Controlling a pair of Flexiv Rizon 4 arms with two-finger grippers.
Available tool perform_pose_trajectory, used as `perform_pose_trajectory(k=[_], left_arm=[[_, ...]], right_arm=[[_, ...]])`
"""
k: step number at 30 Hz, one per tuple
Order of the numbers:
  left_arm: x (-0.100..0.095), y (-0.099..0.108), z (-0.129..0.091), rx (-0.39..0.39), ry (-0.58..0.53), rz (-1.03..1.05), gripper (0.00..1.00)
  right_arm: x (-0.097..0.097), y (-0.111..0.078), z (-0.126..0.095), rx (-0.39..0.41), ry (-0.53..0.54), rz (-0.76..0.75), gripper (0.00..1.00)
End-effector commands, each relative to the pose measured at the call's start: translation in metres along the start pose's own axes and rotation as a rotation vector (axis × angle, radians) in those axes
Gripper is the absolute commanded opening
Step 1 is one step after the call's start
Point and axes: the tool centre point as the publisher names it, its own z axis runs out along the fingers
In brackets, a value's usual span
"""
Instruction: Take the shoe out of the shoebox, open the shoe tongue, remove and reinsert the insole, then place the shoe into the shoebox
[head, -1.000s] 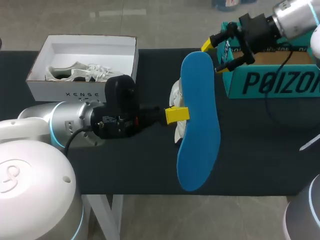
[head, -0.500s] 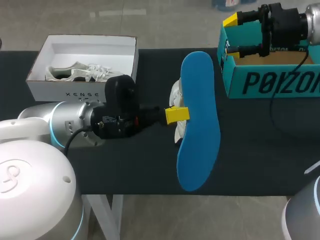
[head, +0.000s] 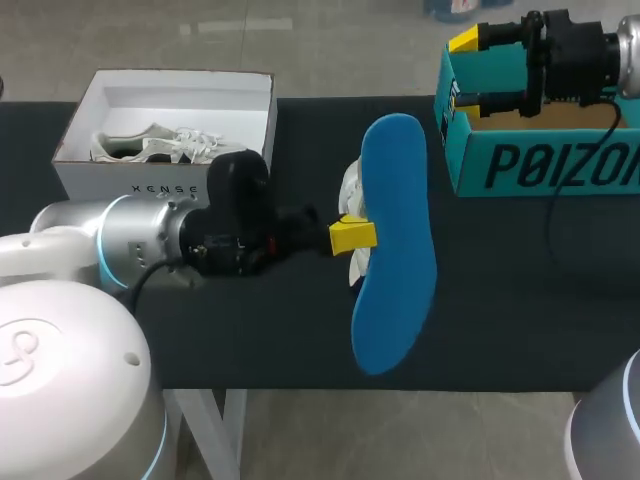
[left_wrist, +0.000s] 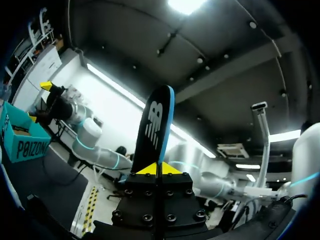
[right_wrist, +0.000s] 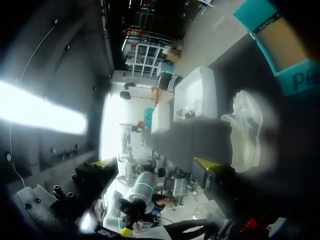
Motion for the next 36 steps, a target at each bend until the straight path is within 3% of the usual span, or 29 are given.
perform_pose_trajectory(k=[1,2,4,21,22,23,24,25,27,28,29,30,34,36], left_arm=[[-0.036,-0.014,-0.014,-0.345,0.331,0.57,0.0],[-0.042,-0.019,-0.015,-0.39,0.381,0.699,0.0],[-0.045,-0.027,-0.015,-0.347,0.363,0.779,0.0],[-0.045,-0.027,-0.015,-0.347,0.363,0.779,0.0],[-0.051,-0.026,-0.017,-0.412,0.38,0.879,0.0],[-0.056,-0.029,-0.017,-0.415,0.325,0.94,0.0],[-0.063,-0.031,-0.019,-0.492,0.383,1.107,0.0],[-0.066,-0.033,-0.021,-0.507,0.371,1.146,0.0],[-0.074,-0.035,-0.026,-0.657,0.472,1.356,0.0],[-0.077,-0.038,-0.028,-0.68,0.468,1.401,0.0],[-0.079,-0.039,-0.031,-0.788,0.563,1.497,0.0],[-0.081,-0.04,-0.032,-0.805,0.567,1.518,0.0],[-0.091,-0.05,-0.039,-1.043,0.704,1.698,0.0],[-0.096,-0.056,-0.043,-1.092,0.722,1.742,0.0]], right_arm=[[-0.001,0.001,0.001,-0.006,0.0,0.002,1.0],[-0.001,0.002,0.001,-0.008,0.0,0.003,1.0],[-0.001,0.002,0.0,-0.01,0.001,0.004,1.0],[-0.007,0.001,0.004,-0.014,0.019,0.026,1.0],[-0.007,0.001,0.004,-0.015,0.019,0.026,1.0],[-0.008,0.001,0.004,-0.015,0.02,0.028,1.0],[-0.008,0.0,0.004,-0.016,0.02,0.029,1.0],[-0.009,0.0,0.004,-0.016,0.02,0.03,1.0],[-0.009,0.0,0.004,-0.018,0.019,0.032,1.0],[-0.01,0.0,0.004,-0.019,0.019,0.033,1.0],[-0.009,0.0,0.003,-0.019,0.02,0.033,1.0],[-0.009,-0.001,0.003,-0.019,0.021,0.034,1.0],[-0.007,-0.001,0.002,-0.007,0.028,0.035,1.0],[-0.006,-0.001,0.001,-0.003,0.036,0.038,1.0]])
